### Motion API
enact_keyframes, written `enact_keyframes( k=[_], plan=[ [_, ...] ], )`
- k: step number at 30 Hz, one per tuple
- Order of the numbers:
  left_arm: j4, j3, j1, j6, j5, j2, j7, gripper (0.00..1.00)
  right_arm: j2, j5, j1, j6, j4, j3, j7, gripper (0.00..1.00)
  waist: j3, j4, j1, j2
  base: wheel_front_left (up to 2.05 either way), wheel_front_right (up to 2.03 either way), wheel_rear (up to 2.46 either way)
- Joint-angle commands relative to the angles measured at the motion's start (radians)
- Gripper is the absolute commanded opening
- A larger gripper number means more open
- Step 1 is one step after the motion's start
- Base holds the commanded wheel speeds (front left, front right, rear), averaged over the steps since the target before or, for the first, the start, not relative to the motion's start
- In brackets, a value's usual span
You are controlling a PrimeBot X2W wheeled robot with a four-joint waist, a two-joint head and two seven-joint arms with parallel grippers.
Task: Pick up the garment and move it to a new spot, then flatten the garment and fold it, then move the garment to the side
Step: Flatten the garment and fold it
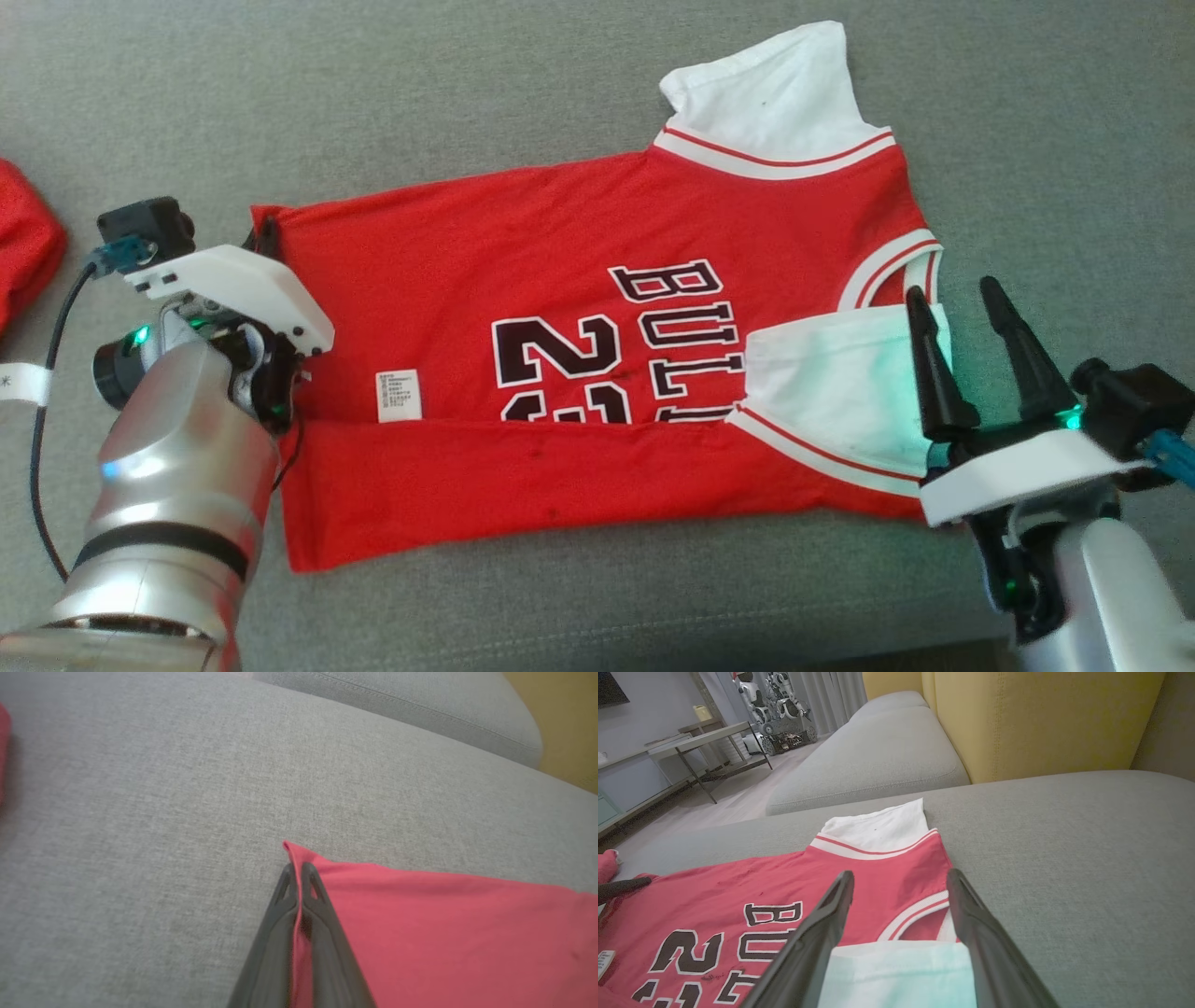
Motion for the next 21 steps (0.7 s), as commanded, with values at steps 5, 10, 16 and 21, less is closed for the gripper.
enact_keyframes(
  k=[5, 10, 16, 21],
  plan=[
    [0.005, 0.005, -0.074, -0.014, 0.004, 0.023, -0.053, 0.0, -0.039, 0.03, -0.1, -0.001, 0.032, -0.021, -0.007, 1.0, 0.002, 0.021, -0.0001, 0.0, 0.0, 0.0, 0.0],
    [0.005, -0.016, -0.11, -0.022, 0.016, -0.006, -0.083, 0.0, -0.08, 0.068, -0.244, -0.001, 0.148, -0.044, -0.009, 1.0, 0.026, 0.06, -0.0001, 0.0, 0.0, 0.0, 0.0],
    [-0.006, -0.044, -0.154, -0.035, 0.026, -0.045, -0.099, 0.0, -0.127, 0.105, -0.469, -0.001, 0.344, -0.022, -0.001, 1.0, 0.074, 0.12, -0.0001, 0.0, 0.0, 0.0, 0.0],
    [-0.022, -0.073, -0.187, -0.044, 0.026, -0.067, -0.106, 0.0, -0.16, 0.126, -0.654, -0.001, 0.532, 0.024, 0.031, 1.0, 0.112, 0.166, -0.0001, 0.0, 0.0, 0.0, 0.0]
  ],
)
